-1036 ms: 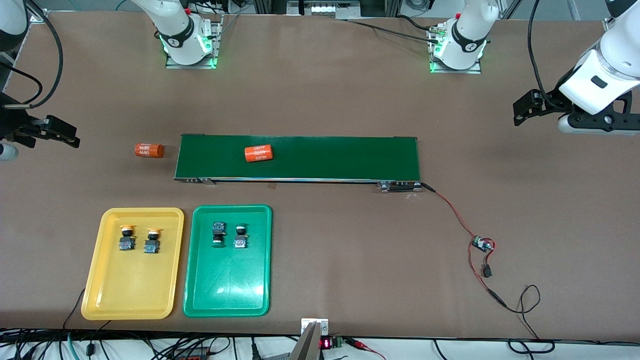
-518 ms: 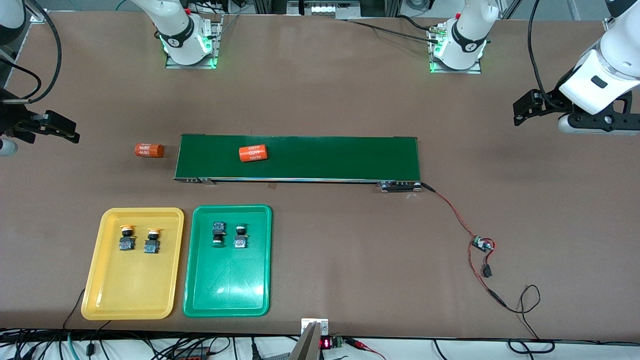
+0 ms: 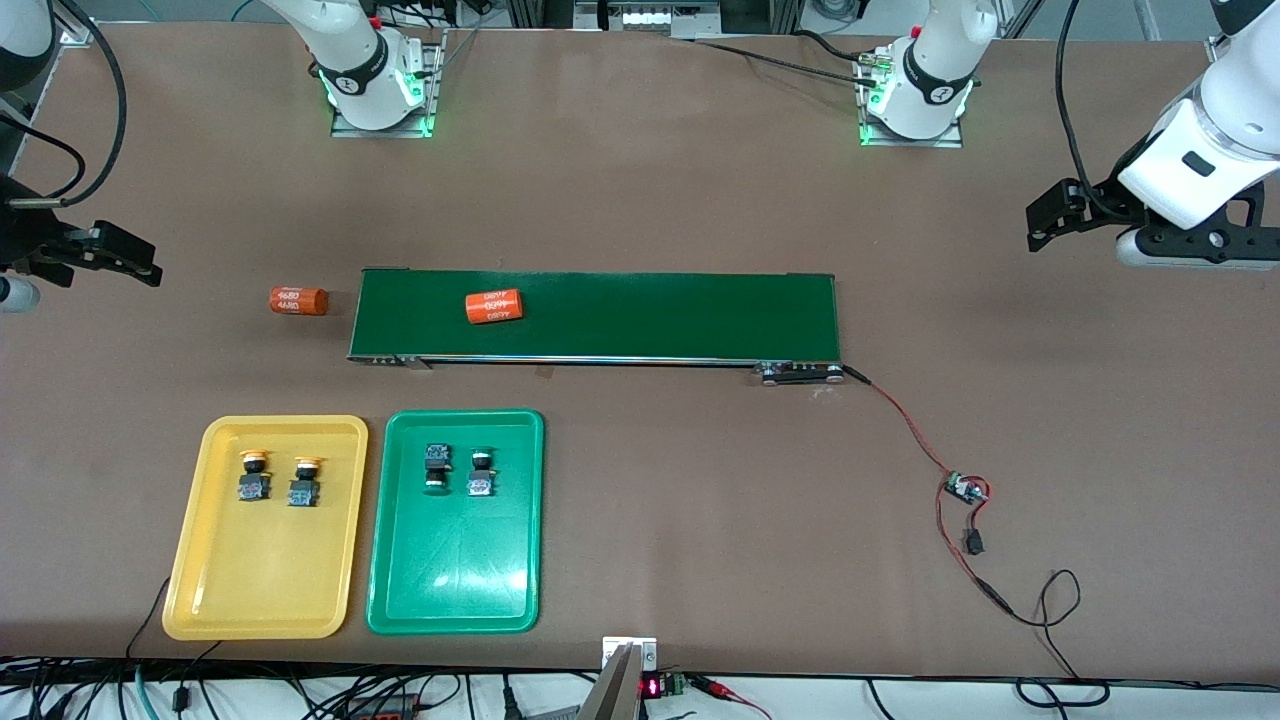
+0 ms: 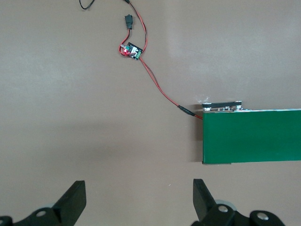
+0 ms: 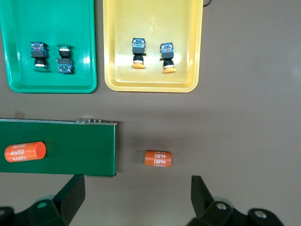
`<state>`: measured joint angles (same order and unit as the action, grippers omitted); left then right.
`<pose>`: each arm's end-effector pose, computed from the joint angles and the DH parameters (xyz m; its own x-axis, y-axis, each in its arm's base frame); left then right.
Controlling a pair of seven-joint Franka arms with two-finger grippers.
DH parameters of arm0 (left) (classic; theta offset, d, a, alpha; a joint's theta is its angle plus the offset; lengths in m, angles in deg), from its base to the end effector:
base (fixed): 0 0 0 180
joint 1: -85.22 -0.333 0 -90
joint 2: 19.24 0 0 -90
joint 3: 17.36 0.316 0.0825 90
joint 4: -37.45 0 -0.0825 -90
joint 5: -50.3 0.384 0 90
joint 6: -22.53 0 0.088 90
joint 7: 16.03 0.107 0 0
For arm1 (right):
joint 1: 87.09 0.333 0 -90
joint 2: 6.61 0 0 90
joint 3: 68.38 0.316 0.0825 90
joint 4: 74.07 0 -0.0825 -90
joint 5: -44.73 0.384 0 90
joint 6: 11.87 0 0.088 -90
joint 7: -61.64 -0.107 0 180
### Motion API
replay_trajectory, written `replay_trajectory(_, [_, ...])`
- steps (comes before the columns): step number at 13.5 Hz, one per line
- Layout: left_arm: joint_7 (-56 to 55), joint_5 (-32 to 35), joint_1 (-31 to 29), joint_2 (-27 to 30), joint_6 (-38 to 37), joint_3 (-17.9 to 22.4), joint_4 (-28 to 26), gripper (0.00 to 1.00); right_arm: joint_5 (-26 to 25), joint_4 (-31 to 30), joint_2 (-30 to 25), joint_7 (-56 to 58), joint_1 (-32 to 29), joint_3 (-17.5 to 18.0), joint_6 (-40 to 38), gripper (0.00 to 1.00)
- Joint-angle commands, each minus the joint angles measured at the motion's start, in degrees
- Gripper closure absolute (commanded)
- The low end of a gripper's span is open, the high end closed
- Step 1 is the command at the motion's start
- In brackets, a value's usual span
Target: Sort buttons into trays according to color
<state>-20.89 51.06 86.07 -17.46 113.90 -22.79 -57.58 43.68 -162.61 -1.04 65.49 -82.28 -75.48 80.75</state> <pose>0.5420 -0.0590 0.6021 0.9992 -0.0249 -0.0315 -0.0255 -0.9995 -0.0189 0.5863 -0.0220 0.5855 0.9992 0.0283 -0.0273 0.0291 -0.9992 0.0285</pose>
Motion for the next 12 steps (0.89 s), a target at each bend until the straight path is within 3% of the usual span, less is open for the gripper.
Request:
replay_trajectory(1, [1.08, -1.29, 0.03, -0.81, -1.37, 0.16, 1.87, 0.0, -0.01, -1.29, -1.35, -1.04, 0.11, 0.6, 0.19, 0.0])
replay_trajectory(12, [1.17, -1.29, 0.12, -0.81, -1.37, 0.16, 1.87, 0.0, -0.54, -0.58, -2.22, -0.95, 2.22, 0.77, -0.42, 0.0])
